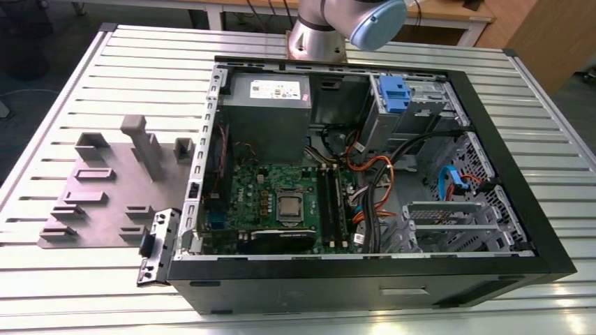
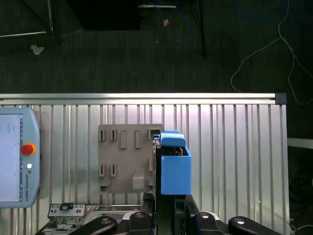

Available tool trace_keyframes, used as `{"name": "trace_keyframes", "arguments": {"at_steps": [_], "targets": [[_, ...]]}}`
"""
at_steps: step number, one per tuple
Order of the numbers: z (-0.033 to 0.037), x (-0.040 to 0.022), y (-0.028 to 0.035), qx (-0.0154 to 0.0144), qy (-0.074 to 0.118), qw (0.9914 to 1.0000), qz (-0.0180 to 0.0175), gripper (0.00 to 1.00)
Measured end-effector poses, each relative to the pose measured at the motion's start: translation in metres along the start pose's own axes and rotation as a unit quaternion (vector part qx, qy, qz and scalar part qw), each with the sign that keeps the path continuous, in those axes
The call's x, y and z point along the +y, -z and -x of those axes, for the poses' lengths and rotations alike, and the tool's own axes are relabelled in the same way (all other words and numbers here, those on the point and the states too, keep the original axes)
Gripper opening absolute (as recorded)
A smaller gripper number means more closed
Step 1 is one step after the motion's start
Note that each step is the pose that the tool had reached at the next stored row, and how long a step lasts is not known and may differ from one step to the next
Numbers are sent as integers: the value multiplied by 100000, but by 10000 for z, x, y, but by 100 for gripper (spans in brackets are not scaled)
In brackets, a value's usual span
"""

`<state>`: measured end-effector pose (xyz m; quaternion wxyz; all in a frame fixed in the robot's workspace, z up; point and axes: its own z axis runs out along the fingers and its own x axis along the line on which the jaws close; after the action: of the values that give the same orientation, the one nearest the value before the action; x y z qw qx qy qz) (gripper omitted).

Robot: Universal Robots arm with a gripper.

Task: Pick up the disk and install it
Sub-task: 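Pick up the disk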

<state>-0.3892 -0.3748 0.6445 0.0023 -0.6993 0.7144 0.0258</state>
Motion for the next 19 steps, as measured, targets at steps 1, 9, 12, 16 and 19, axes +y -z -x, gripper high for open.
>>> {"name": "trace_keyframes", "arguments": {"at_steps": [1,9,12,16,19], "targets": [[1,1,16,2,-2,100000,1,35],[6,5,149,5,-2,100000,9,35],[8,7,198,6,-1,100000,7,35],[11,9,265,3,-2,100000,6,35],[13,11,314,2,-2,100000,1,35]]}}
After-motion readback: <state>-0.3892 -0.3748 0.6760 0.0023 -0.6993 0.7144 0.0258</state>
